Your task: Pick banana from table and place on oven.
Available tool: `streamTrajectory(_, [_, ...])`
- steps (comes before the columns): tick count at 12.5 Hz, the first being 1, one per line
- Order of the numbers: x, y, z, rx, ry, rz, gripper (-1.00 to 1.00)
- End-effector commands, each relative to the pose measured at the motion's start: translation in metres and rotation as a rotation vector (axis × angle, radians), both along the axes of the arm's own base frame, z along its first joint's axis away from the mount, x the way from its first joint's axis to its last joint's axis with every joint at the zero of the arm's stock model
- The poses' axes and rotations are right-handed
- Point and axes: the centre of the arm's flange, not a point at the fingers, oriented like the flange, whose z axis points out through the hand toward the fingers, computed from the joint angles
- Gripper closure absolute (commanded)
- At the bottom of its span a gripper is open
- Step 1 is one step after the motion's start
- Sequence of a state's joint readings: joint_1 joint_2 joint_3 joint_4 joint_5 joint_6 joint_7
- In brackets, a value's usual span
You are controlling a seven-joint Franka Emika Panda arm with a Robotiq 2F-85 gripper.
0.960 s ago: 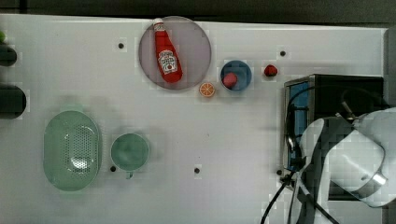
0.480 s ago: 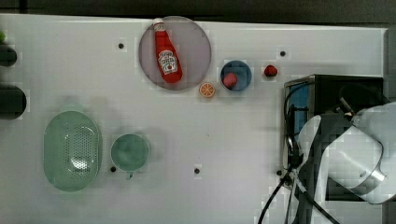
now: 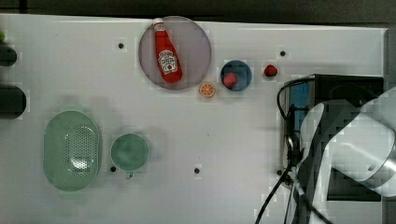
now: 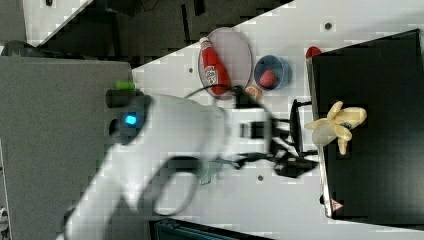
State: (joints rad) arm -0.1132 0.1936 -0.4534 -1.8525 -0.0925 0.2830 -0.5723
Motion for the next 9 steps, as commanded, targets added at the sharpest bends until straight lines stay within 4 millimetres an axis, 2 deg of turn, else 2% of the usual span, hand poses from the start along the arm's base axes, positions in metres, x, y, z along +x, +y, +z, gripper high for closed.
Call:
streamTrajectory(1, [0.045, 0.132, 0.105, 0.055, -0.135, 0.204, -1.0])
streamTrajectory(3, [0.057, 0.206, 0.155, 0.021, -0.241, 0.111, -1.0])
streamTrajectory(4, [0.056, 0.239, 0.171, 0.015, -0.276, 0.056, -1.0])
streamTrajectory(6, [0.047, 0.294, 0.188, 0.012, -0.304, -0.03, -1.0])
streamTrajectory(7, [0.042, 0.31, 0.193, 0.01, -0.306, -0.054, -1.0])
streamTrajectory(9, [0.03, 0.317, 0.195, 0.009, -0.252, -0.058, -1.0])
